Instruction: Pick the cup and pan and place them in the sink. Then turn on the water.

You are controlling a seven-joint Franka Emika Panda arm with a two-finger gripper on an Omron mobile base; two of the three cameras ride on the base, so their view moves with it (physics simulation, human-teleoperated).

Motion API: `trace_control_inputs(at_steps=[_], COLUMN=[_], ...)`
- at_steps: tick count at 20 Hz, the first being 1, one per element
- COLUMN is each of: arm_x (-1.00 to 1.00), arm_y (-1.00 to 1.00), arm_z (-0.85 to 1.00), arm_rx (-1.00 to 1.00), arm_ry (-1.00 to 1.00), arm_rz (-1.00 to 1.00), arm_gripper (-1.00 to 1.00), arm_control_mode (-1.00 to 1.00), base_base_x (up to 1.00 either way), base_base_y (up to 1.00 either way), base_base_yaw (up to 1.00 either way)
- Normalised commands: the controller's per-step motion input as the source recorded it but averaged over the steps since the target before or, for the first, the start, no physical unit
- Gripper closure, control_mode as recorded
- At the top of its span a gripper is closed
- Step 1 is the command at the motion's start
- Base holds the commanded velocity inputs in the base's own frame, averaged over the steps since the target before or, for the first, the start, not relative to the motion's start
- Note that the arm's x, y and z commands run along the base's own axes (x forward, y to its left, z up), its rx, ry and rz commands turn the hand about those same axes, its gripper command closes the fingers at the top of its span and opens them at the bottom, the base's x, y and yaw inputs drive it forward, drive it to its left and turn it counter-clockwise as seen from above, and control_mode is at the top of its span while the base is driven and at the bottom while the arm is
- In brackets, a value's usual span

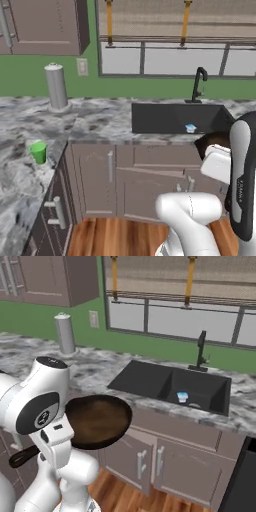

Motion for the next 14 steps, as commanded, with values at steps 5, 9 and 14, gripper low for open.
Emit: trace_control_inputs(at_steps=[5,9,14], arm_x=[0.0,0.0,0.0], arm_y=[0.0,0.0,0.0], arm_z=[0.0,0.0,0.0], arm_rx=[0.0,0.0,0.0], arm_ry=[0.0,0.0,0.0], arm_rz=[0.0,0.0,0.0], arm_gripper=[1.0,1.0,1.0], arm_control_mode=[1.0,1.0,1.0], base_base_x=[0.88,0.46,-0.01], base_base_y=[-0.8,-1.0,-1.0], base_base_yaw=[0.1,0.05,-0.01])
